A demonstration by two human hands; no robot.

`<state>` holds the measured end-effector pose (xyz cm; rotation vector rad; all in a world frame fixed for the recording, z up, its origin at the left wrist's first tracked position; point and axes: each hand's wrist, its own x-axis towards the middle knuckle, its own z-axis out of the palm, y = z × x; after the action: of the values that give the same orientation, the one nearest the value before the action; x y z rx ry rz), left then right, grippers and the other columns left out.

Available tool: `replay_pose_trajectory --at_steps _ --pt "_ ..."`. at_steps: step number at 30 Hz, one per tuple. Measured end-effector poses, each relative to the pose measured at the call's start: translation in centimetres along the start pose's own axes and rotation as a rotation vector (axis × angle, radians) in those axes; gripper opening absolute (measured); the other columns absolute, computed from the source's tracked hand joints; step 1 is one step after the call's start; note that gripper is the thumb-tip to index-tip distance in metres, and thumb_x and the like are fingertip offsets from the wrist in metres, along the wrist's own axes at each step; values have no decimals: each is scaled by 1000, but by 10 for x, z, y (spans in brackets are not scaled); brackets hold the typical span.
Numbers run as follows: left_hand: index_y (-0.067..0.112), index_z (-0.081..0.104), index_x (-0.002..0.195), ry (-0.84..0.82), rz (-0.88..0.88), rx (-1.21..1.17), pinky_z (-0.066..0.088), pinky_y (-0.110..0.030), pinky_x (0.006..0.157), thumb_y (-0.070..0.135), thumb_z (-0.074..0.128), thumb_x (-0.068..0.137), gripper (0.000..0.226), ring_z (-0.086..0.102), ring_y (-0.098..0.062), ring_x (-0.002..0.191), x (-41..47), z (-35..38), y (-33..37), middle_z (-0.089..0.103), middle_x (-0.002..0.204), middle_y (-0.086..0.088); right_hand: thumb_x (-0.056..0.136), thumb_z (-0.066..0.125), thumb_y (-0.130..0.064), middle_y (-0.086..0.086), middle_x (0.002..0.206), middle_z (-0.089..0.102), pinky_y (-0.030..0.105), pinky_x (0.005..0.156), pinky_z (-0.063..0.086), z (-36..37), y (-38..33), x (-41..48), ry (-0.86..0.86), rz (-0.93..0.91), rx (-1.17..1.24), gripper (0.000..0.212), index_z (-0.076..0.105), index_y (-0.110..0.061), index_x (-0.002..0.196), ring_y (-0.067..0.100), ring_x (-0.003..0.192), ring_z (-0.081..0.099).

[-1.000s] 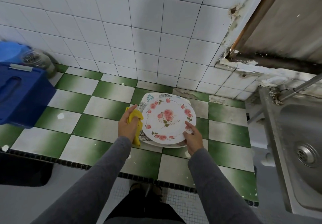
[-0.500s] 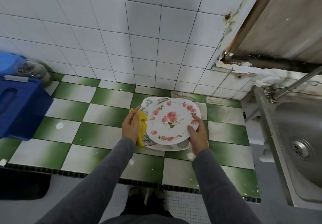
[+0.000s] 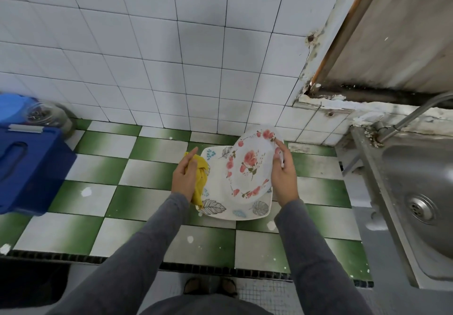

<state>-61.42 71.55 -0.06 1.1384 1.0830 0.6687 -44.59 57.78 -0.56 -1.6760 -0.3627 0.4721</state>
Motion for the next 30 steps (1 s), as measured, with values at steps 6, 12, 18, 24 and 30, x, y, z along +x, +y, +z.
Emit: replay_pose_trajectory --at_steps 6,12,18,24,30 --pt "26 62 131 -14 29 8 44 -2 68 17 47 104 31 52 -10 113 5 -1 4 51 142 -3 110 35 -31 -32 114 55 4 74 47 -4 -31 3 -34 -104 -122 34 50 -37 140 -24 97 56" --pt "21 61 133 -26 48 -11 45 -2 60 15 45 105 32 54 3 90 4 1 11 56 120 5 109 34 -38 -25 106 61 19 74 56 -4 -43 -4 -17 -106 -122 32 49 -43 136 -15 91 63" --pt "39 64 120 -36 68 -2 47 -37 105 22 47 104 29 53 -20 121 7 5 15 52 141 -3 110 34 -33 -30 119 57 17 83 55 -1 -58 -11 8 -159 -82 31 53 -43 133 -15 104 58" --pt "57 65 111 -132 104 -15 42 -47 111 29 47 104 34 49 -20 129 -3 24 32 48 147 2 110 35 -34 -32 121 55 13 84 54 4 -72 -19 -4 -168 -22 30 51 -47 132 -20 107 54" --pt "59 31 144 -348 234 -35 42 -39 112 42 40 105 43 37 -15 139 -28 64 48 30 157 14 108 41 -39 -10 143 56 47 110 45 19 -75 -26 -2 -131 166 30 57 -48 132 13 133 52"
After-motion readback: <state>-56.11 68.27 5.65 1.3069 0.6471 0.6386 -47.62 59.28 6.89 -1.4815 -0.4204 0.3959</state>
